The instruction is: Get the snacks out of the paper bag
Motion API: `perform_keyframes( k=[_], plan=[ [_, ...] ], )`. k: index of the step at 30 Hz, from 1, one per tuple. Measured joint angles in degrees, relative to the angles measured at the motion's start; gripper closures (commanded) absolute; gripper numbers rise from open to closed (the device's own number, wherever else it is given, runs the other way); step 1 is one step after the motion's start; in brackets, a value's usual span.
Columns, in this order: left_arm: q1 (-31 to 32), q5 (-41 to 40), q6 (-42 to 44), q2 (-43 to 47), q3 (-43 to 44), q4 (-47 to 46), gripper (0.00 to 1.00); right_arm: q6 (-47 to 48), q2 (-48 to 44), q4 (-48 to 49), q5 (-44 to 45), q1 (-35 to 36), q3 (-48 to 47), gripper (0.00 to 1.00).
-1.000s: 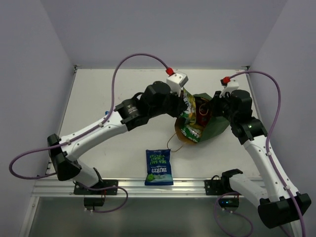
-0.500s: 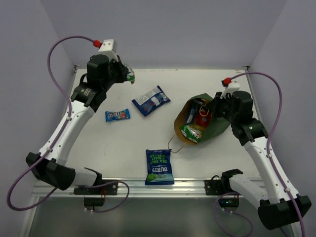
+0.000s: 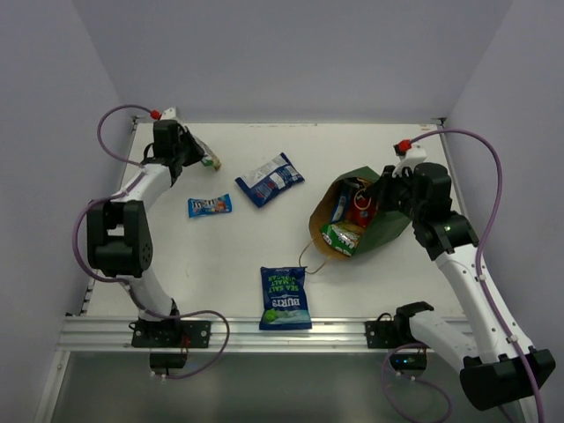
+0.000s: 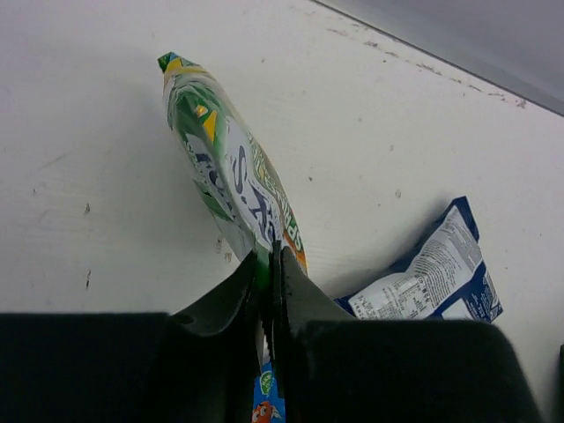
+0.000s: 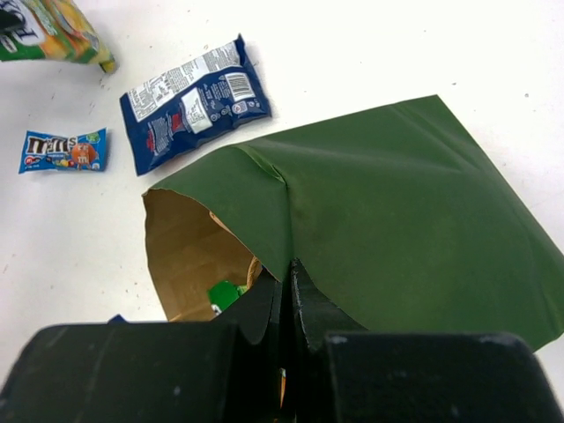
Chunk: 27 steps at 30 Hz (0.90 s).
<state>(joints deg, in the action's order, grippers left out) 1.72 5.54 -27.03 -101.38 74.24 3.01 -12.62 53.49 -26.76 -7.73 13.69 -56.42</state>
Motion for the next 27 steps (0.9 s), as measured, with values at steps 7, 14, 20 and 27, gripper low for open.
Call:
perform_keyframes(
  k=[7,14,20,27],
  plan=[
    [-4.9,-1.31,-3.72,3.08,-11.28,-2.51,0.0,0.24,0.13,0.0,-0.66,-0.13,0.13,1.0],
    [1.77,-1.4,-2.97,18.82,-13.27,3.76,0.01,0.63,1.46,-0.02,-0.66,-0.15,-0.66,1.0],
    [27.85,-3.65,-2.36,29.55,-12.52,5.22,0.07,0.66,2.03,0.02,-0.81,-0.15,-0.9,1.0],
    [53.33,-10.34,-2.36,23.82,-9.68,3.56,0.14,0.61,3.37,-0.33,-1.03,-0.15,-2.05,1.0]
  ],
)
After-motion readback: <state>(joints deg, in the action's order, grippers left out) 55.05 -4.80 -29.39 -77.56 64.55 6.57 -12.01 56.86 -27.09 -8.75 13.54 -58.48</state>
